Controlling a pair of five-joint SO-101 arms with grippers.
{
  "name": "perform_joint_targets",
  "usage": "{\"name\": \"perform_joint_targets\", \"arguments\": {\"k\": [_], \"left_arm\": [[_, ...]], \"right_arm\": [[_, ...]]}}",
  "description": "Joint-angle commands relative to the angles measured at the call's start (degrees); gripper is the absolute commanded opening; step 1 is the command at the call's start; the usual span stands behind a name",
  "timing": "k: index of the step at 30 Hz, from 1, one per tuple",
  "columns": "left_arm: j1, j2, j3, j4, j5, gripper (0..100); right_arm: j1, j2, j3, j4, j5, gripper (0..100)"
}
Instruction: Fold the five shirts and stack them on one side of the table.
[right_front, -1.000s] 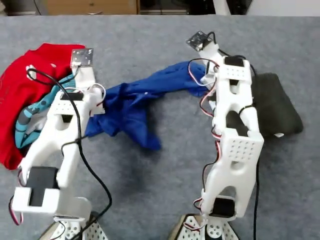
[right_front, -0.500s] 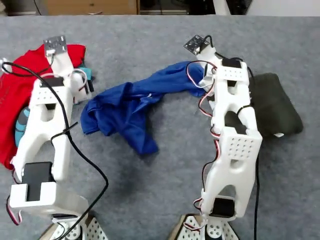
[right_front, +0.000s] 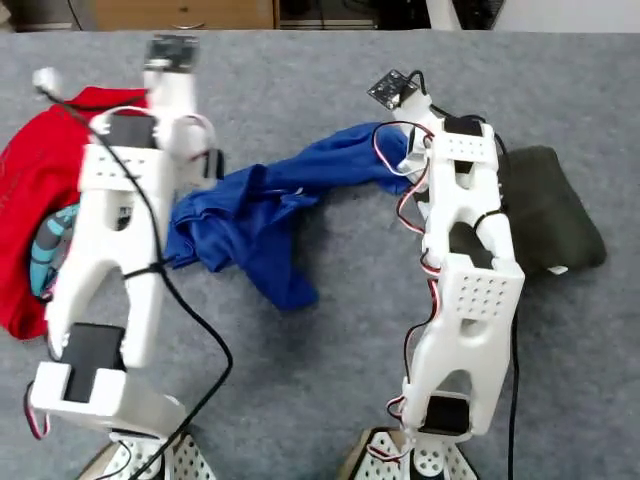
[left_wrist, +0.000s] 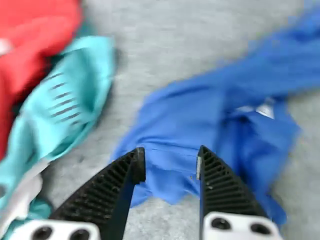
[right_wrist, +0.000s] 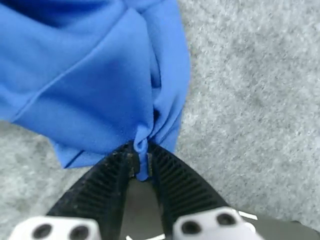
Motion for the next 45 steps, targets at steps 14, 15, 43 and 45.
{"name": "perform_joint_targets", "arguments": {"k": [14,15,43,45], "left_arm": [[6.59,11.38,-4.4,-1.85,-6.33,16],[6.51,11.38,-4.4,-2.37,-6.33,14],[6.51,11.38,-4.66,4.66,-11.87,12],[6.51,11.38,-4.66,5.54,-11.87,12]], "right_arm": [[-0.4,0.13,-1.89,0.18,0.7,0.5],[-0.4,0.13,-1.89,0.18,0.7,0.5],[-0.4,0.22,-1.89,0.09,0.7,0.5],[-0.4,0.22,-1.89,0.09,0.7,0.5]]}}
